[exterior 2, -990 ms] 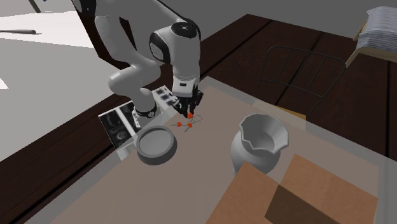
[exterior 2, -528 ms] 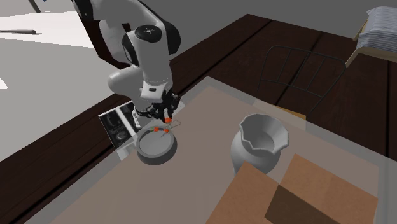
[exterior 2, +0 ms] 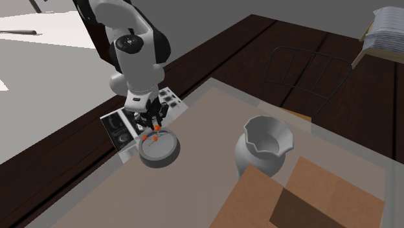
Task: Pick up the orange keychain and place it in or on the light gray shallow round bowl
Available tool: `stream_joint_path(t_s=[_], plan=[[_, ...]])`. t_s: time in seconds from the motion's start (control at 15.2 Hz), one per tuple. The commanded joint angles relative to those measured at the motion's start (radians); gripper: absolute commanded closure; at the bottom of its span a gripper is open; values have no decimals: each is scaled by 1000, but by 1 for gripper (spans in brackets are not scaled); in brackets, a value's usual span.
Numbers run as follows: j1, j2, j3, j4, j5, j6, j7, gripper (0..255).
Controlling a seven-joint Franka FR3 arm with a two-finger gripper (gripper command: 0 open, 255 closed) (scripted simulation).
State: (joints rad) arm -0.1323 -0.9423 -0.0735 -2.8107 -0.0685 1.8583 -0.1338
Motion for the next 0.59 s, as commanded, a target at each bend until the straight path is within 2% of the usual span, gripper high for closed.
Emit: stream_joint_path(t_s=[0.0,0.53], plan=[[-1,5,-1,-25,-2,31,1,255],[-4,40,-9,-118,-10,158,2,255]])
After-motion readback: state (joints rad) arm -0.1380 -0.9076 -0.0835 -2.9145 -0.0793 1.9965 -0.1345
